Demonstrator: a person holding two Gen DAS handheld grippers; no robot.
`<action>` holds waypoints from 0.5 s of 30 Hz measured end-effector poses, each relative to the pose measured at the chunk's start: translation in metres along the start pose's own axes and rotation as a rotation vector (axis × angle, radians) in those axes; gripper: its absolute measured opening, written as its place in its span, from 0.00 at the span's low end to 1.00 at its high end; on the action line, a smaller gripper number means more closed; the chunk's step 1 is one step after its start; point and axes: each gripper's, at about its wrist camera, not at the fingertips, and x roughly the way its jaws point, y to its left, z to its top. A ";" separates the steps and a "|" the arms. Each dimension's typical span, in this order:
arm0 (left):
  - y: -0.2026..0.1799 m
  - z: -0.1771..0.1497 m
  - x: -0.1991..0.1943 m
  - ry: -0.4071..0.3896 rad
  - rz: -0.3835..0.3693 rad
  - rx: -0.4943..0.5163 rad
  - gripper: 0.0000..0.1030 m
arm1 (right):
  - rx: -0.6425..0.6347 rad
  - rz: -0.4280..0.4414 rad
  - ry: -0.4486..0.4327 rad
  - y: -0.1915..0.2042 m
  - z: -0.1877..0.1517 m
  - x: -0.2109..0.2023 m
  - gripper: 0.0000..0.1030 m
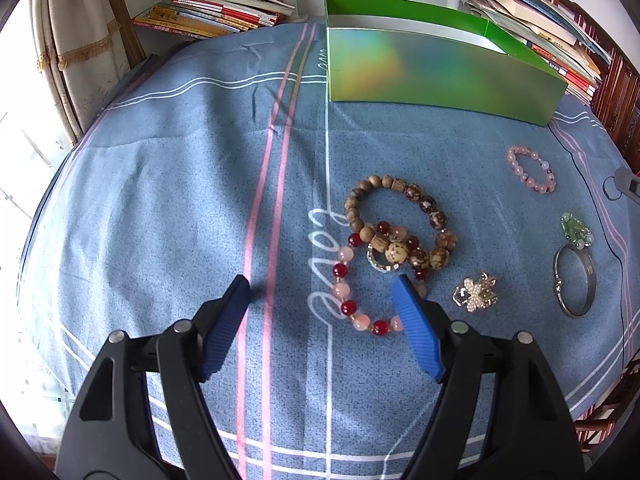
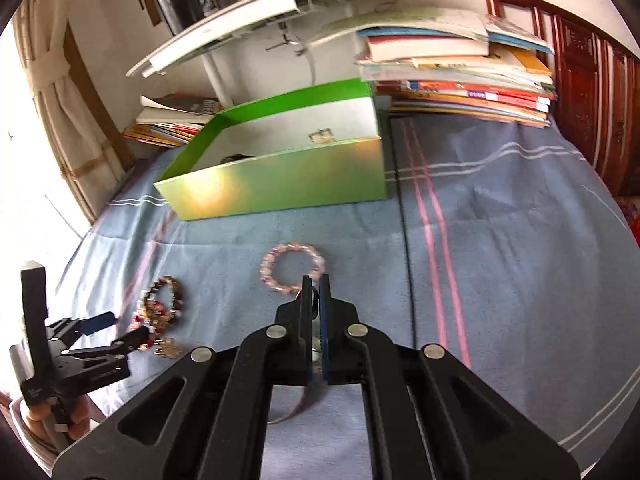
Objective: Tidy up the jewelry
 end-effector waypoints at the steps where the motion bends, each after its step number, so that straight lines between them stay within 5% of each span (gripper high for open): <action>1: 0.000 0.000 0.000 -0.001 -0.001 0.001 0.72 | 0.003 -0.018 0.007 -0.002 -0.001 0.003 0.03; 3: 0.000 -0.001 -0.001 -0.004 -0.004 0.000 0.71 | 0.008 -0.056 0.019 -0.006 -0.006 0.008 0.03; 8: 0.001 -0.003 -0.005 -0.023 -0.041 0.010 0.45 | 0.020 -0.133 0.062 -0.013 -0.017 0.023 0.03; 12: 0.010 -0.002 -0.006 -0.023 -0.021 -0.026 0.43 | 0.033 -0.154 0.086 -0.018 -0.025 0.029 0.07; 15: 0.008 -0.001 -0.013 -0.041 -0.035 -0.013 0.46 | 0.038 -0.162 0.086 -0.021 -0.028 0.029 0.21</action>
